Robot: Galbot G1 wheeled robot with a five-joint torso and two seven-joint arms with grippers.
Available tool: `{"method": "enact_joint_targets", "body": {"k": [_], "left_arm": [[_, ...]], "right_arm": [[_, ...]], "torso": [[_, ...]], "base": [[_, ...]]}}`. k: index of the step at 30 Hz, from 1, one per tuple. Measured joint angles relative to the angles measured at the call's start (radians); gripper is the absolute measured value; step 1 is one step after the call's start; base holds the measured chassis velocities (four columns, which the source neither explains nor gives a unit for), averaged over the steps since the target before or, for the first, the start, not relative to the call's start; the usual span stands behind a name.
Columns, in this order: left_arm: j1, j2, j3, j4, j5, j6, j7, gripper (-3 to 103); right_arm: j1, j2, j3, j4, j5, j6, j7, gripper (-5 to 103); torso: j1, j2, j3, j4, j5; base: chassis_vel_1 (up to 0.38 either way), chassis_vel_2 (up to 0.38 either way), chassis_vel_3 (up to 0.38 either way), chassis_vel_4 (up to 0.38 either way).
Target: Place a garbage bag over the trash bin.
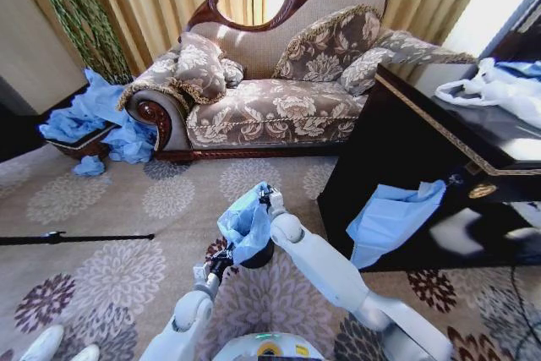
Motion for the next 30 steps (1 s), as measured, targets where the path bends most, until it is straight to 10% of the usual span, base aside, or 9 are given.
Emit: {"method": "enact_joint_targets", "body": {"k": [17, 24, 30], "left_arm": [[-0.023, 0.002, -0.001, 0.025, -0.003, 0.000, -0.005, 0], [-0.027, 0.000, -0.002, 0.027, -0.004, 0.001, -0.007, 0], [-0.026, -0.003, 0.001, 0.022, -0.004, 0.001, -0.008, 0]], "right_arm": [[-0.088, 0.027, -0.094, 0.102, 0.023, -0.025, 0.113, 98], [-0.107, 0.036, -0.111, 0.045, -0.026, -0.025, 0.114, 96], [-0.112, 0.041, -0.107, -0.010, -0.075, -0.020, 0.098, 71]], "torso": [[0.000, 0.000, 0.000, 0.0002, -0.0002], [0.000, 0.000, 0.000, 0.0000, -0.0002], [0.000, 0.000, 0.000, 0.0000, -0.0001]], "base": [[0.000, 0.000, 0.000, 0.000], [0.000, 0.000, 0.000, 0.000], [0.000, 0.000, 0.000, 0.000]]}}
